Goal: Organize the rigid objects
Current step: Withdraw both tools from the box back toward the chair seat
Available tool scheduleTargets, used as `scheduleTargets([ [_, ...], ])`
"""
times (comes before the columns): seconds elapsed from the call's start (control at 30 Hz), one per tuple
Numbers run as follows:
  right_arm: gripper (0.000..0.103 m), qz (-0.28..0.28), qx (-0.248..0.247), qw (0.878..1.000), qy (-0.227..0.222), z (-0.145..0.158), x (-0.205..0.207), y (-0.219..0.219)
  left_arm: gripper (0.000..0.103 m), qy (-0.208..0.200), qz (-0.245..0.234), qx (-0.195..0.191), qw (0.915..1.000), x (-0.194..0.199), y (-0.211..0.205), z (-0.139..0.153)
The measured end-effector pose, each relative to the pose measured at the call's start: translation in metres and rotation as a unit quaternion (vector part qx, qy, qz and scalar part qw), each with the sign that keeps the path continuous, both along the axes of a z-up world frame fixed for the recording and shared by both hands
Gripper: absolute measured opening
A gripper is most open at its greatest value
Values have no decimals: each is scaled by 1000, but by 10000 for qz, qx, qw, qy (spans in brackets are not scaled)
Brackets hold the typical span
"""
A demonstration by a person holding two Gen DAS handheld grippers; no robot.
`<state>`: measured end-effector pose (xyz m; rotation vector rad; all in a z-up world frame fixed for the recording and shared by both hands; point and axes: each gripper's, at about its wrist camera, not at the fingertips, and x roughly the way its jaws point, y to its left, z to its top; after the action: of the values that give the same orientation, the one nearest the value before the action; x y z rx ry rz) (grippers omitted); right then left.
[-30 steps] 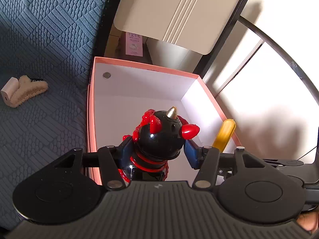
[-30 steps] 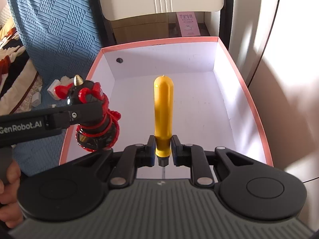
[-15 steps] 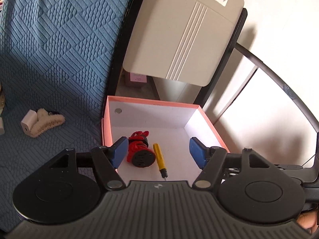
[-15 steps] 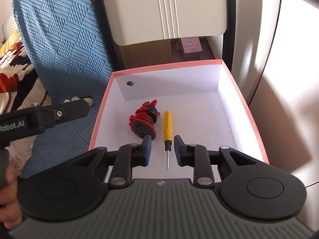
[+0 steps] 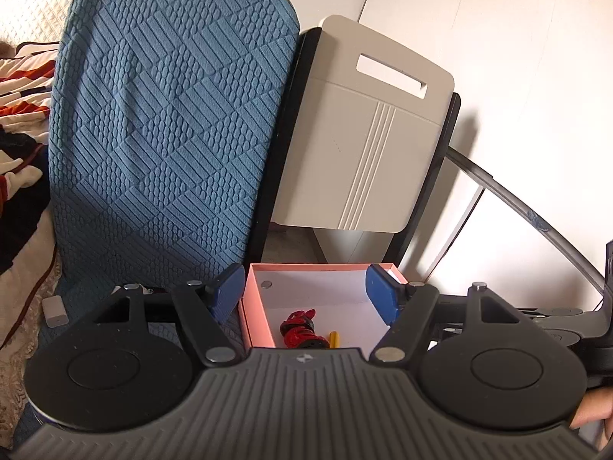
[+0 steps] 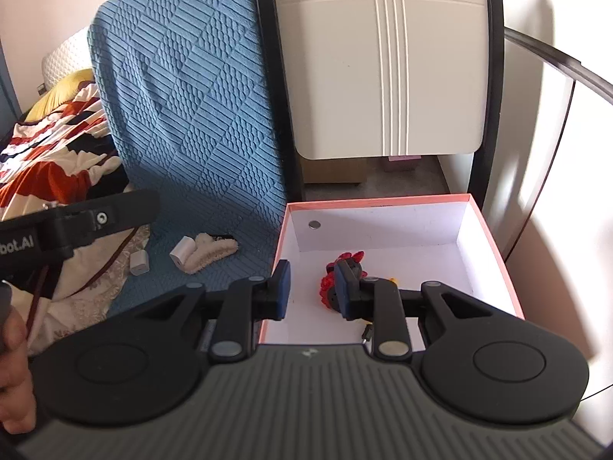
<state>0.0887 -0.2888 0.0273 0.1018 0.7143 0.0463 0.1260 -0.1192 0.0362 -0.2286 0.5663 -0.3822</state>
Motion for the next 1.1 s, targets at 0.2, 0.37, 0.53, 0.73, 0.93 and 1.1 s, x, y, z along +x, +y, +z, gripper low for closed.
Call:
scheduleTargets([
  [0.2, 28, 175, -72, 9997, -158, 9, -5, 33, 75, -136, 173, 21, 9998, -15, 33, 5],
  [0.37, 28, 332, -143, 9992, -196, 4, -10, 63, 75, -161, 305, 101, 9994, -26, 63, -2],
  [0.53, 28, 512, -152, 9984, -189, -7, -14, 91, 75, -189, 507, 118, 9985, -33, 92, -10],
  [0.73, 28, 724, -191, 9970, -172, -25, -16, 121, 75, -134, 622, 240, 9977, -40, 111, -31],
  [0.93, 28, 821, -203, 9964, -41, -50, -17, 142, 75, -49, 716, 219, 9972, -45, 124, -55],
  [1.1, 28, 905, -201, 9957, 71, -71, -22, 154, 75, 2, 736, 222, 9970, -48, 130, -71],
])
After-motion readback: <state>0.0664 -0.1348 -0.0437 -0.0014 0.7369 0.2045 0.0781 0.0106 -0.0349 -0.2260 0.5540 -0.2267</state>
